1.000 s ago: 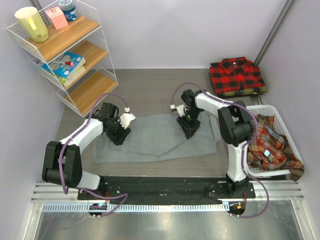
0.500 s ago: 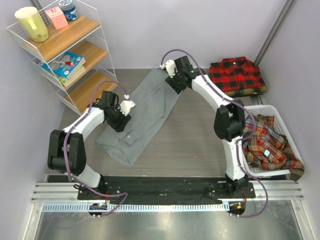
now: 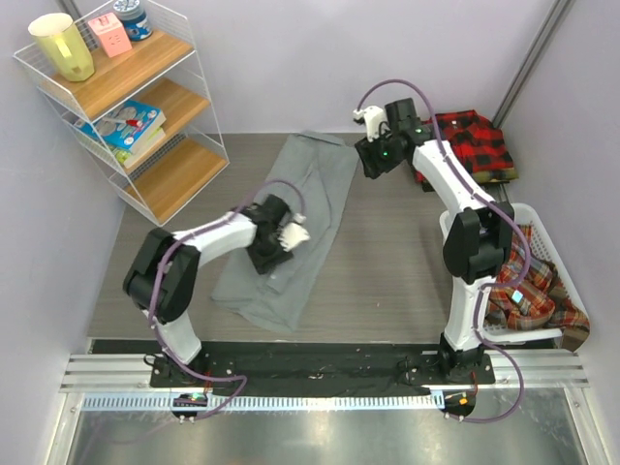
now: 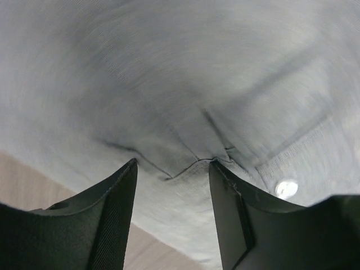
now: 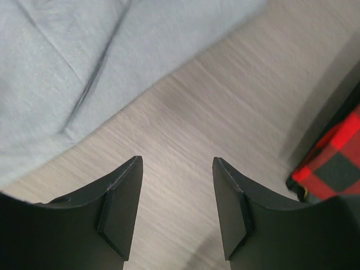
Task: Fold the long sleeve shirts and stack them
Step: Fold the shirt
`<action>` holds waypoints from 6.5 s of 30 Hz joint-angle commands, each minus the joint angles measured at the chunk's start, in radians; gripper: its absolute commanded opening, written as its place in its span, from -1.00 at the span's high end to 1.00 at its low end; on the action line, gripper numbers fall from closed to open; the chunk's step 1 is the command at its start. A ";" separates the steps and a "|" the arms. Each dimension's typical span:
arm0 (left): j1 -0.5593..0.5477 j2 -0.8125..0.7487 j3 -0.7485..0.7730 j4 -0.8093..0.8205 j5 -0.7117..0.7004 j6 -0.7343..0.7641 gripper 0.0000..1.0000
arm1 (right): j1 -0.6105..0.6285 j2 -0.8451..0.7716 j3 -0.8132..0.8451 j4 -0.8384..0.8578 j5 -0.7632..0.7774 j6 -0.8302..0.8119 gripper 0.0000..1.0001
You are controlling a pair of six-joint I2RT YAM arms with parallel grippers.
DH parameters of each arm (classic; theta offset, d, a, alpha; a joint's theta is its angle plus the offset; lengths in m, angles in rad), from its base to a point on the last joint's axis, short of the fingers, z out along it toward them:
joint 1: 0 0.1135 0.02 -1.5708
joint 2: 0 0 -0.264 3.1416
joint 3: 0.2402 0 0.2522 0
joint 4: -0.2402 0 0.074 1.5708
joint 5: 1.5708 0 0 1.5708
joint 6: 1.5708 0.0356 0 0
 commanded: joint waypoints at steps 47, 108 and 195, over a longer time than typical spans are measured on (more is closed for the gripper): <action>0.060 -0.453 -0.121 -0.088 0.548 0.145 -0.56 | 0.162 -0.250 -0.354 -0.151 -0.405 -0.213 -0.32; -0.332 -0.710 -0.524 0.223 0.523 0.379 1.00 | 0.614 -0.790 -1.323 0.477 -0.104 -0.532 0.98; 0.108 0.238 0.281 0.047 0.477 0.498 0.96 | 0.210 0.018 -0.563 0.199 -0.139 -0.525 0.98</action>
